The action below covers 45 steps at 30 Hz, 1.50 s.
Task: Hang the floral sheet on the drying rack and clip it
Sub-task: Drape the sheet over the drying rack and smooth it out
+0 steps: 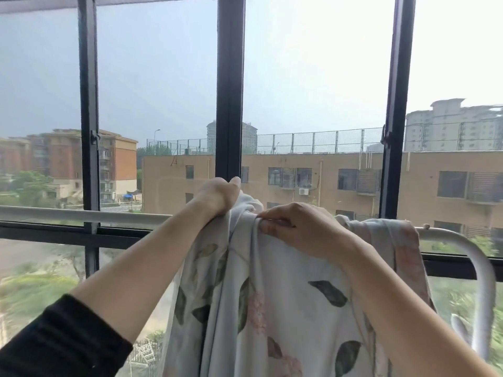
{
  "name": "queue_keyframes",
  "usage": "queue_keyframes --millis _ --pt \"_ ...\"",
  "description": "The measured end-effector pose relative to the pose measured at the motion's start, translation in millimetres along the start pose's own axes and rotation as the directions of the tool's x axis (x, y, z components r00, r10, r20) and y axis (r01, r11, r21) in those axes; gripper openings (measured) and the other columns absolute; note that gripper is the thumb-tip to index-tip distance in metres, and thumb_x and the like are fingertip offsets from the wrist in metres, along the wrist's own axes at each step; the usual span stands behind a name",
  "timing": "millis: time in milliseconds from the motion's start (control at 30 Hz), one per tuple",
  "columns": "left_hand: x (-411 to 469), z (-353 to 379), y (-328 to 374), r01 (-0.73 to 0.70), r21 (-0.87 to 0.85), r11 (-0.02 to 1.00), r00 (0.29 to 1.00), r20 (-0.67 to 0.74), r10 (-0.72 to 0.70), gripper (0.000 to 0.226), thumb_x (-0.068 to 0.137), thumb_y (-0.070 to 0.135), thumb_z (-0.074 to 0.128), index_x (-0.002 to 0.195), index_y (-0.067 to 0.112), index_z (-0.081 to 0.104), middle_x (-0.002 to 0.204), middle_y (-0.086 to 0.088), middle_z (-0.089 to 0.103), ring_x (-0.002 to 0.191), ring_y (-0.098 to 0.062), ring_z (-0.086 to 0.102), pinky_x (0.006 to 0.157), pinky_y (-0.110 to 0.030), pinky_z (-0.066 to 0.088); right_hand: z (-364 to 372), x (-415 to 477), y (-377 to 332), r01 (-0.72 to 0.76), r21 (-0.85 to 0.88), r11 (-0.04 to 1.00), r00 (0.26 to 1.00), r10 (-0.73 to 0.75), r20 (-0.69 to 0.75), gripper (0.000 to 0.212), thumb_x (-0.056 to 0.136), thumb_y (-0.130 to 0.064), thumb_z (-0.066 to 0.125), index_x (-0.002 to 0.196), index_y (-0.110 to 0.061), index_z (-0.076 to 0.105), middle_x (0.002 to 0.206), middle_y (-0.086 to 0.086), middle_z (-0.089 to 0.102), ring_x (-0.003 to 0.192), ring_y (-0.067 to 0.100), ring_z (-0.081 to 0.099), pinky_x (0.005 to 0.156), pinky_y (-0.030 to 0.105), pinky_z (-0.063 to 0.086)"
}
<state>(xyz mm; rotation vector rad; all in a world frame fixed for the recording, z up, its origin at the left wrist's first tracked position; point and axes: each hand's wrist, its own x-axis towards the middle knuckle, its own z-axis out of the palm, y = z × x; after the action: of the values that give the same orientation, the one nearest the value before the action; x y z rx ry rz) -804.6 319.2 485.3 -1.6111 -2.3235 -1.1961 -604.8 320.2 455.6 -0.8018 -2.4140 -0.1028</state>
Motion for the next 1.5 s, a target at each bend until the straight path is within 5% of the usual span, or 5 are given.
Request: queue_keyframes --millis 133,567,800,1167,1500 --pt "-23 -2 -8 -0.182 -0.029 0.983 0.963 -0.209 0.172 0.047 0.094 0.041 0.041 0.058 0.014 0.053 0.064 -0.005 0.056 0.073 -0.028 0.055 0.061 -0.031 0.037 0 2 9 -0.027 0.027 0.999 1.0 0.027 0.008 0.031 0.087 -0.061 0.049 0.117 -0.057 0.055 0.112 -0.021 0.067 0.104 0.008 0.061 0.082 0.026 0.046" --pt "-104 5 -87 -0.42 0.028 0.907 0.753 -0.547 0.366 0.059 0.079 0.064 0.046 0.111 0.014 0.055 0.11 -0.001 0.049 0.107 -0.017 0.042 0.09 -0.024 0.028 1 4 17 -0.078 0.084 0.993 0.997 0.08 -0.016 0.027 0.083 -0.063 0.053 0.109 -0.059 0.059 0.112 -0.026 0.066 0.107 0.004 0.06 0.087 0.027 0.046" --pt "-131 26 -93 -0.059 -0.304 0.951 0.973 -0.231 -0.014 0.086 0.053 0.073 0.07 0.118 0.023 0.045 0.112 0.008 0.049 0.103 -0.013 0.052 0.087 -0.034 0.047 2 4 13 -0.078 0.07 0.994 0.997 0.08 -0.014 0.025 0.085 -0.061 0.053 0.109 -0.057 0.061 0.108 -0.024 0.067 0.104 0.006 0.06 0.087 0.028 0.045" --pt "-141 43 -81 0.149 -0.552 0.821 0.988 0.12 -0.099 0.023 0.076 0.042 0.071 0.086 0.021 0.072 0.086 -0.001 0.075 0.085 -0.019 0.07 0.085 -0.043 0.056 -3 -1 20 -0.08 0.079 0.994 0.997 0.082 -0.016 0.024 0.083 -0.062 0.053 0.106 -0.058 0.061 0.104 -0.026 0.068 0.101 0.007 0.061 0.085 0.029 0.046" --pt "-128 -8 -85 -0.022 -0.687 0.726 0.996 -0.074 -0.04 0.058 0.063 0.046 0.061 0.084 -0.008 0.06 0.073 -0.014 0.06 0.069 -0.025 0.054 0.066 -0.039 0.042 -7 -6 23 -0.065 0.108 0.992 0.998 0.067 -0.019 0.022 0.083 -0.061 0.055 0.105 -0.059 0.061 0.104 -0.027 0.067 0.102 0.005 0.06 0.081 0.027 0.043"
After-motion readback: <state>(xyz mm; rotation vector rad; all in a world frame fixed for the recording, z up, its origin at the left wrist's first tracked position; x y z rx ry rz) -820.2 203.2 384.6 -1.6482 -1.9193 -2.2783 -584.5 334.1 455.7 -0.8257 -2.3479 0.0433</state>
